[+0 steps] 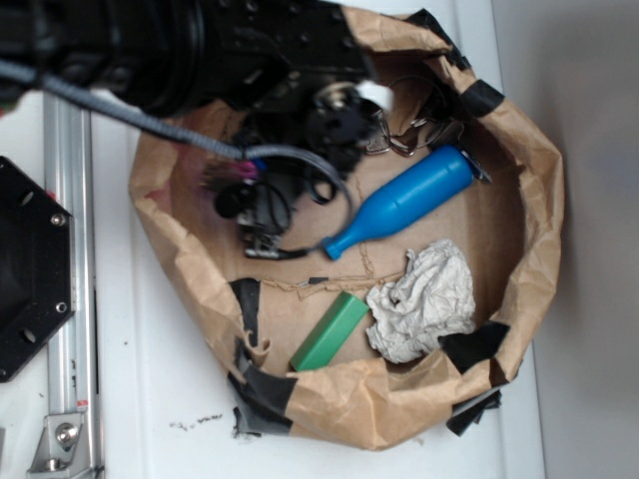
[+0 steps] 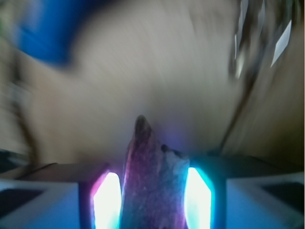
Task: Grab the wood chip.
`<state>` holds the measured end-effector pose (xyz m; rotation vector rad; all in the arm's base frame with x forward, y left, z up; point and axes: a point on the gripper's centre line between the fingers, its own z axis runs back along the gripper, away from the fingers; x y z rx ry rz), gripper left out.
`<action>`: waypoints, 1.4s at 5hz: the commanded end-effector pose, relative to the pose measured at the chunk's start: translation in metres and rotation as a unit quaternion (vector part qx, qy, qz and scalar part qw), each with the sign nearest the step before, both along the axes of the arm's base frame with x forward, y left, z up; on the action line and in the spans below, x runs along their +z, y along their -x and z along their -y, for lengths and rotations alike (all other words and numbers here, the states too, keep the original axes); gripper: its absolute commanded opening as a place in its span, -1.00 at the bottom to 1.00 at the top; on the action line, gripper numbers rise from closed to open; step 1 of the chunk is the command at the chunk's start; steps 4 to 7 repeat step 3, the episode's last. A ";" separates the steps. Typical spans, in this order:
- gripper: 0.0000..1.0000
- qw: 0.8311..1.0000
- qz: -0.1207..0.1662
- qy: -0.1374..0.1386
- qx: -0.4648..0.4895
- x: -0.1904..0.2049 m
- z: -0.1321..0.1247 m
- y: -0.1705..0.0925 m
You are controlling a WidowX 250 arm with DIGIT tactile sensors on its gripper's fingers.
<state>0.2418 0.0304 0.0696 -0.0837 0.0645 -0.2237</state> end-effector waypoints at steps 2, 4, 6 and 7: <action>-1.00 0.993 0.104 -0.030 -0.053 0.083 0.035 -0.027; -1.00 0.993 0.101 -0.032 -0.049 0.080 0.034 -0.025; -1.00 0.993 0.101 -0.032 -0.049 0.080 0.034 -0.025; -1.00 0.993 0.101 -0.032 -0.049 0.080 0.034 -0.025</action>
